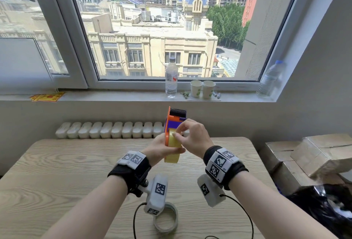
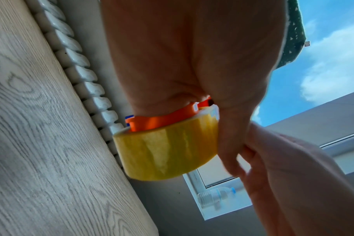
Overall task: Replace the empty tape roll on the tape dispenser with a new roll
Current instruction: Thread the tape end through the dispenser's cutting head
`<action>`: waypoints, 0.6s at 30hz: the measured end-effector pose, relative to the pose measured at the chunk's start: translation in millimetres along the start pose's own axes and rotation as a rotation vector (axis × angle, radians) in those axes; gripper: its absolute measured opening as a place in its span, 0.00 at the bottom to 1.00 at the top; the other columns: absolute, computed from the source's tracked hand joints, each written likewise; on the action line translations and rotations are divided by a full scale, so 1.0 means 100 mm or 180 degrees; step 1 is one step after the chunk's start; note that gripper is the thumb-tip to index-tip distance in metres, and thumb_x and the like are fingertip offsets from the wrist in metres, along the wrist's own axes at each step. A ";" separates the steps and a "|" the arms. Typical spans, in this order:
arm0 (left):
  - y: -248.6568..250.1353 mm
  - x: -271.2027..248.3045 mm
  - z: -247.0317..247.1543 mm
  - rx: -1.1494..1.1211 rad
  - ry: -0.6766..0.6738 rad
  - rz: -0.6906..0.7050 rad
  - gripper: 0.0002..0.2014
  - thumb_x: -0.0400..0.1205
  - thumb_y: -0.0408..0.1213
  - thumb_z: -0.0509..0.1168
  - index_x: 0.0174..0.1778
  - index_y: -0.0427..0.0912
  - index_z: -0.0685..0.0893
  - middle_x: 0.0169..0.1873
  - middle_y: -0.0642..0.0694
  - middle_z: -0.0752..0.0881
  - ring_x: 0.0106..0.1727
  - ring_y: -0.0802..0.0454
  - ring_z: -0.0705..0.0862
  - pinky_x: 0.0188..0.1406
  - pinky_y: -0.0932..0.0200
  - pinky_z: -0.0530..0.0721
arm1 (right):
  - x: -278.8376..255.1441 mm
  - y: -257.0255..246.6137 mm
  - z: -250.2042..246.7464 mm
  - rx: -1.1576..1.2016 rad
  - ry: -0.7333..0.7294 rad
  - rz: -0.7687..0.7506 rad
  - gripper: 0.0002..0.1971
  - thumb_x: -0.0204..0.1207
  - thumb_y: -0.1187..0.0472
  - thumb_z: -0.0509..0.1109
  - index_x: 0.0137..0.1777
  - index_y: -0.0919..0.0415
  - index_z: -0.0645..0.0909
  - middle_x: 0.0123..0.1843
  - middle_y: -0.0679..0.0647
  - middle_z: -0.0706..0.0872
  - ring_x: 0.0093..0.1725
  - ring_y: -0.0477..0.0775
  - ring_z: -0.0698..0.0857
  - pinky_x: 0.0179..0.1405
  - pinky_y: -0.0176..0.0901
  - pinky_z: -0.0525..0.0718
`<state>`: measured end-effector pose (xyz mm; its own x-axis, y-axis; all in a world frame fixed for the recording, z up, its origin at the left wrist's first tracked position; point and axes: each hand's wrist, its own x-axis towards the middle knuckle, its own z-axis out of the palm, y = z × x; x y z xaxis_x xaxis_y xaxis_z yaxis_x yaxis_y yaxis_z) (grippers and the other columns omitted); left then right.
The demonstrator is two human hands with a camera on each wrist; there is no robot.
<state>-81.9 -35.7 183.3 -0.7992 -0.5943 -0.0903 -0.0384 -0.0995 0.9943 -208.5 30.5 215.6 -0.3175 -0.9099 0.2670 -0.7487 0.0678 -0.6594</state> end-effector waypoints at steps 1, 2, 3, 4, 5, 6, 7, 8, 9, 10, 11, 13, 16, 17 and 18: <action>-0.01 0.00 0.00 0.0087 0.0020 -0.0020 0.16 0.70 0.26 0.74 0.53 0.36 0.81 0.39 0.41 0.84 0.40 0.50 0.85 0.43 0.58 0.85 | 0.00 0.01 0.00 -0.0016 -0.0005 -0.0039 0.06 0.73 0.59 0.73 0.42 0.62 0.86 0.48 0.55 0.87 0.51 0.55 0.85 0.56 0.51 0.82; -0.02 0.00 0.00 0.0128 0.0066 -0.0061 0.20 0.69 0.27 0.75 0.56 0.33 0.80 0.41 0.38 0.84 0.43 0.46 0.84 0.45 0.54 0.85 | 0.00 0.02 0.00 -0.0011 0.0006 -0.0086 0.05 0.73 0.61 0.73 0.42 0.63 0.86 0.48 0.56 0.88 0.52 0.56 0.86 0.58 0.53 0.82; -0.03 -0.01 0.02 0.0123 0.0098 -0.0081 0.21 0.70 0.26 0.74 0.59 0.31 0.78 0.43 0.36 0.83 0.43 0.45 0.84 0.47 0.53 0.85 | 0.00 0.03 0.02 -0.0009 0.0030 -0.0142 0.04 0.73 0.62 0.73 0.42 0.63 0.86 0.47 0.56 0.88 0.53 0.57 0.85 0.60 0.55 0.81; -0.03 0.00 0.03 0.0099 0.0095 -0.0084 0.20 0.73 0.26 0.73 0.60 0.30 0.77 0.43 0.35 0.84 0.43 0.45 0.85 0.46 0.55 0.87 | 0.00 0.03 0.03 -0.0014 0.0052 -0.0189 0.04 0.73 0.63 0.73 0.42 0.63 0.86 0.47 0.56 0.88 0.54 0.59 0.85 0.61 0.57 0.80; -0.03 0.00 0.04 0.0077 0.0076 -0.0078 0.17 0.75 0.26 0.71 0.59 0.31 0.77 0.43 0.36 0.85 0.41 0.46 0.86 0.43 0.58 0.88 | -0.01 0.03 0.04 -0.0006 0.0077 -0.0223 0.03 0.73 0.63 0.73 0.42 0.63 0.86 0.46 0.56 0.88 0.54 0.60 0.85 0.60 0.58 0.80; -0.03 0.01 0.05 0.0068 0.0067 -0.0070 0.13 0.76 0.27 0.69 0.56 0.32 0.79 0.41 0.37 0.85 0.39 0.48 0.86 0.41 0.59 0.88 | -0.02 0.02 0.05 0.0017 0.0107 -0.0260 0.03 0.73 0.63 0.72 0.42 0.62 0.86 0.46 0.56 0.88 0.52 0.60 0.85 0.59 0.59 0.81; -0.03 0.01 0.05 0.0044 0.0078 -0.0079 0.09 0.78 0.29 0.67 0.53 0.34 0.80 0.40 0.38 0.85 0.37 0.49 0.87 0.39 0.59 0.88 | -0.02 0.01 0.04 0.0045 0.0136 -0.0306 0.03 0.73 0.63 0.72 0.42 0.62 0.86 0.45 0.55 0.87 0.49 0.59 0.85 0.57 0.59 0.81; -0.03 0.01 0.05 0.0015 0.0108 -0.0112 0.06 0.79 0.31 0.66 0.50 0.35 0.80 0.38 0.37 0.85 0.36 0.49 0.87 0.37 0.58 0.87 | -0.02 0.00 0.04 0.0060 0.0154 -0.0355 0.03 0.73 0.63 0.72 0.42 0.62 0.85 0.44 0.54 0.87 0.46 0.58 0.85 0.54 0.58 0.82; -0.03 0.02 0.05 -0.0014 0.0140 -0.0161 0.06 0.80 0.33 0.65 0.49 0.34 0.80 0.38 0.37 0.85 0.35 0.49 0.87 0.36 0.56 0.87 | -0.02 -0.01 0.03 0.0064 0.0158 -0.0399 0.03 0.74 0.63 0.71 0.42 0.63 0.85 0.44 0.53 0.86 0.44 0.57 0.84 0.53 0.57 0.82; -0.03 0.02 0.05 -0.0014 0.0159 -0.0224 0.08 0.80 0.35 0.64 0.48 0.33 0.80 0.37 0.37 0.85 0.34 0.49 0.87 0.36 0.55 0.86 | -0.02 -0.02 0.02 0.0069 0.0167 -0.0423 0.04 0.74 0.63 0.71 0.42 0.63 0.85 0.43 0.53 0.86 0.43 0.56 0.84 0.52 0.55 0.82; -0.03 0.02 0.05 -0.0001 0.0164 -0.0281 0.09 0.81 0.36 0.64 0.49 0.32 0.80 0.37 0.36 0.85 0.34 0.49 0.87 0.36 0.55 0.86 | -0.02 -0.02 0.01 0.0088 0.0192 -0.0415 0.04 0.74 0.63 0.71 0.42 0.63 0.85 0.43 0.52 0.85 0.42 0.55 0.83 0.51 0.52 0.81; -0.01 0.01 0.07 0.0034 0.0112 -0.0321 0.12 0.81 0.36 0.64 0.53 0.29 0.79 0.40 0.35 0.84 0.35 0.48 0.86 0.36 0.57 0.87 | 0.00 -0.01 -0.01 0.0158 0.0291 -0.0299 0.05 0.76 0.63 0.70 0.43 0.64 0.85 0.43 0.52 0.84 0.41 0.52 0.80 0.48 0.47 0.80; 0.00 -0.01 0.08 0.0160 0.0025 -0.0360 0.17 0.75 0.27 0.70 0.59 0.26 0.78 0.44 0.34 0.84 0.41 0.45 0.85 0.37 0.61 0.86 | 0.03 0.04 -0.05 0.0267 0.0368 -0.0050 0.05 0.76 0.62 0.70 0.43 0.63 0.85 0.43 0.50 0.82 0.40 0.50 0.78 0.44 0.41 0.74; 0.00 -0.02 0.08 0.0195 0.0025 -0.0369 0.18 0.74 0.26 0.70 0.59 0.26 0.78 0.45 0.33 0.84 0.42 0.44 0.85 0.37 0.61 0.86 | 0.04 0.06 -0.05 0.0289 0.0347 -0.0008 0.05 0.76 0.62 0.70 0.43 0.63 0.85 0.42 0.48 0.80 0.39 0.49 0.77 0.44 0.40 0.73; 0.00 -0.02 0.08 0.0235 0.0043 -0.0381 0.18 0.74 0.26 0.70 0.59 0.25 0.78 0.44 0.33 0.84 0.41 0.44 0.85 0.37 0.61 0.86 | 0.04 0.07 -0.05 0.0299 0.0318 -0.0001 0.05 0.76 0.63 0.70 0.42 0.62 0.85 0.41 0.47 0.79 0.38 0.49 0.77 0.44 0.40 0.73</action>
<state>-84.8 -28.0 184.2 -0.7781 -0.5923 -0.2090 -0.1775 -0.1118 0.9778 -218.2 29.5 215.4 -0.3773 -0.8643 0.3327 -0.6926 0.0248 -0.7209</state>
